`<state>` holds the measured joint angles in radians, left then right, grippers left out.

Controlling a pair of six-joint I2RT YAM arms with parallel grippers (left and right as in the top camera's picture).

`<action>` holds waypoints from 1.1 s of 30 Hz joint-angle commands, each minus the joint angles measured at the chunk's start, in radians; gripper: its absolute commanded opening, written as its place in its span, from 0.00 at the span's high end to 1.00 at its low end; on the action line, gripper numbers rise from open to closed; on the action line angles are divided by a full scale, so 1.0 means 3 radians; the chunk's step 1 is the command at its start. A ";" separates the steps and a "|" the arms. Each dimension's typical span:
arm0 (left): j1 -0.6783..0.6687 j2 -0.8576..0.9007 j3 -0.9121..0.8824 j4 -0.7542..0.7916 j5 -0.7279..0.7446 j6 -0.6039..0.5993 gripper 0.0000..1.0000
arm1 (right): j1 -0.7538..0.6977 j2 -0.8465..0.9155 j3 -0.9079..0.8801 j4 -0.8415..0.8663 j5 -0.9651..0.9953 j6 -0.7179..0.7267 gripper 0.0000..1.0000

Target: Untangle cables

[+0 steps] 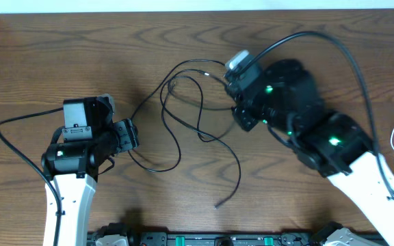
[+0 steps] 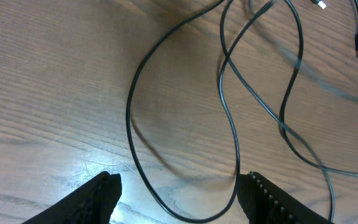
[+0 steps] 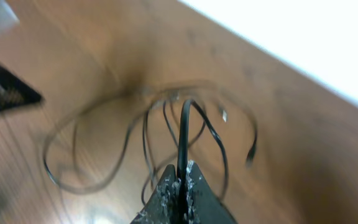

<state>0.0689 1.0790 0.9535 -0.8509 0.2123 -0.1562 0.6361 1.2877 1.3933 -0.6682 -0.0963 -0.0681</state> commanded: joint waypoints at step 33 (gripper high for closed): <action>0.0013 -0.0005 0.0020 -0.0004 0.0042 0.0045 0.34 | -0.0473 -0.0863 0.1284 0.1354 0.3342 -0.1052 0.99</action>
<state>0.0692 1.0790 0.9535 -0.8509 0.2127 -0.1562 0.5003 1.0107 1.7851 -0.0860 0.8925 -0.4492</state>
